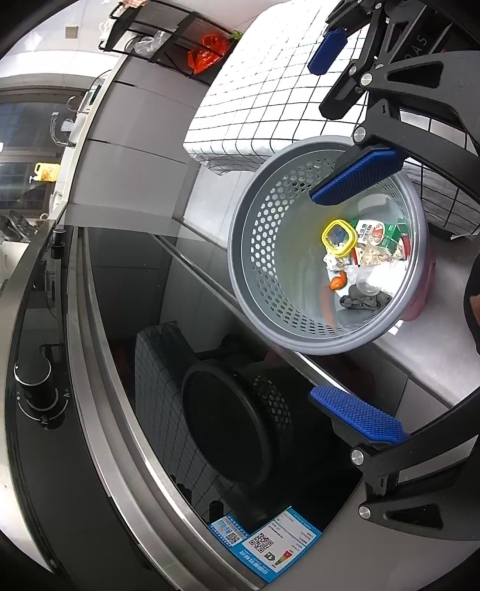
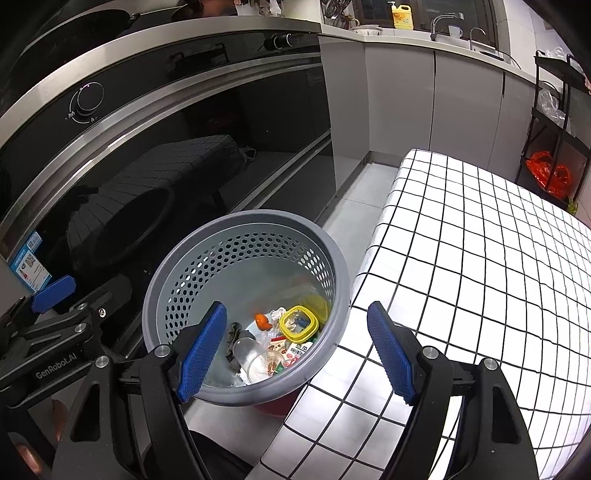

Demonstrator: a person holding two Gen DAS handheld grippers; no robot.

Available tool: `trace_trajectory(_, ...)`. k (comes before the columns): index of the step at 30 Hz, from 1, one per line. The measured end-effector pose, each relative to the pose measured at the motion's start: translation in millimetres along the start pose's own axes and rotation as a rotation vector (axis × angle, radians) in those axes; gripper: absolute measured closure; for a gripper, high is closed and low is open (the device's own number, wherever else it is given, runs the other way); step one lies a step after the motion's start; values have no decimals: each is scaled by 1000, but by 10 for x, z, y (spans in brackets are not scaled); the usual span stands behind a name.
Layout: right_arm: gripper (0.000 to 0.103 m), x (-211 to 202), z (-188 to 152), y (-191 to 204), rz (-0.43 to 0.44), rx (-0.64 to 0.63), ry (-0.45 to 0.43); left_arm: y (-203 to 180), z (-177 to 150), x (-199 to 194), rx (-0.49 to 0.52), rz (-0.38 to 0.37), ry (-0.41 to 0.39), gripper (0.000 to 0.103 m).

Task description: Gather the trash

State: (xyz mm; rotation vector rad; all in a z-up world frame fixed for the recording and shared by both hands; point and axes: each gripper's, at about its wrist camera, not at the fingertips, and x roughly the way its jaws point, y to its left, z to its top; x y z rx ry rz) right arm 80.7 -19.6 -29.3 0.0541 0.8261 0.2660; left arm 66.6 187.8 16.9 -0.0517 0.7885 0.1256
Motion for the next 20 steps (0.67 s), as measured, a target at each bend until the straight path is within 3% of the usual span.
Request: trace_trajectory(20,28,7,-16,-7,1,0,1,8,-14,6,-2,0,3,7)
